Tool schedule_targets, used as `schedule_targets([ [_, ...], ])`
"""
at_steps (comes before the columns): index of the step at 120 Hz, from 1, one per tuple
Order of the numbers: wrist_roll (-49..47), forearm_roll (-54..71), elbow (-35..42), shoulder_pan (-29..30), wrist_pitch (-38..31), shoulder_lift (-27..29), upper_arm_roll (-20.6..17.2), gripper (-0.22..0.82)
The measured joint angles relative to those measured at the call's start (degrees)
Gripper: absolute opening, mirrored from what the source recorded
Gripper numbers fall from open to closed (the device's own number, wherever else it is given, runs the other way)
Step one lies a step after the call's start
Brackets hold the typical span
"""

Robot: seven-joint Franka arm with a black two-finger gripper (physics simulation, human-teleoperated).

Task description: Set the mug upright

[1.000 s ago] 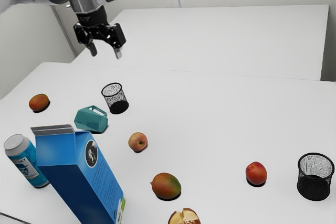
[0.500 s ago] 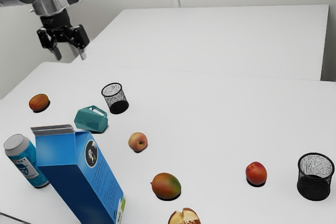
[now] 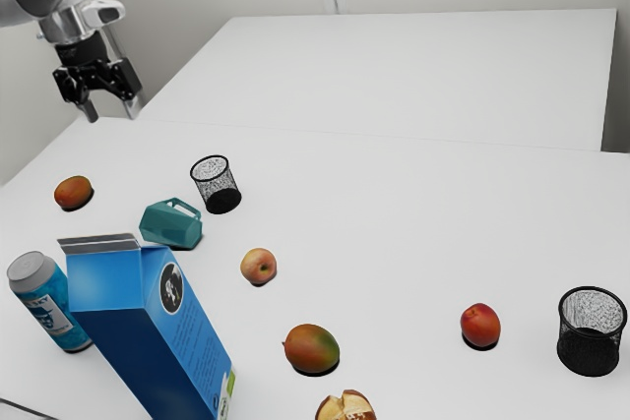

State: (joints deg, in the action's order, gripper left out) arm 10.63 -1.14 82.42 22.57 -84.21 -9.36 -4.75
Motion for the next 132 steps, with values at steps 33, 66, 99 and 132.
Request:
schedule_targets([
  [33,5.86,-2.07,-2.0,4.6,-0.75,-6.04,0.0,0.57],
  [66,11.1,-5.43,-1.34,7.25,-4.06,-10.27,0.01,0.57],
  [99,15.34,-9.82,1.25,8.04,-9.46,-13.4,0.33,0.57],
  [132,18.24,-14.87,9.35,8.91,-15.73,-13.25,0.42,0.57],
])
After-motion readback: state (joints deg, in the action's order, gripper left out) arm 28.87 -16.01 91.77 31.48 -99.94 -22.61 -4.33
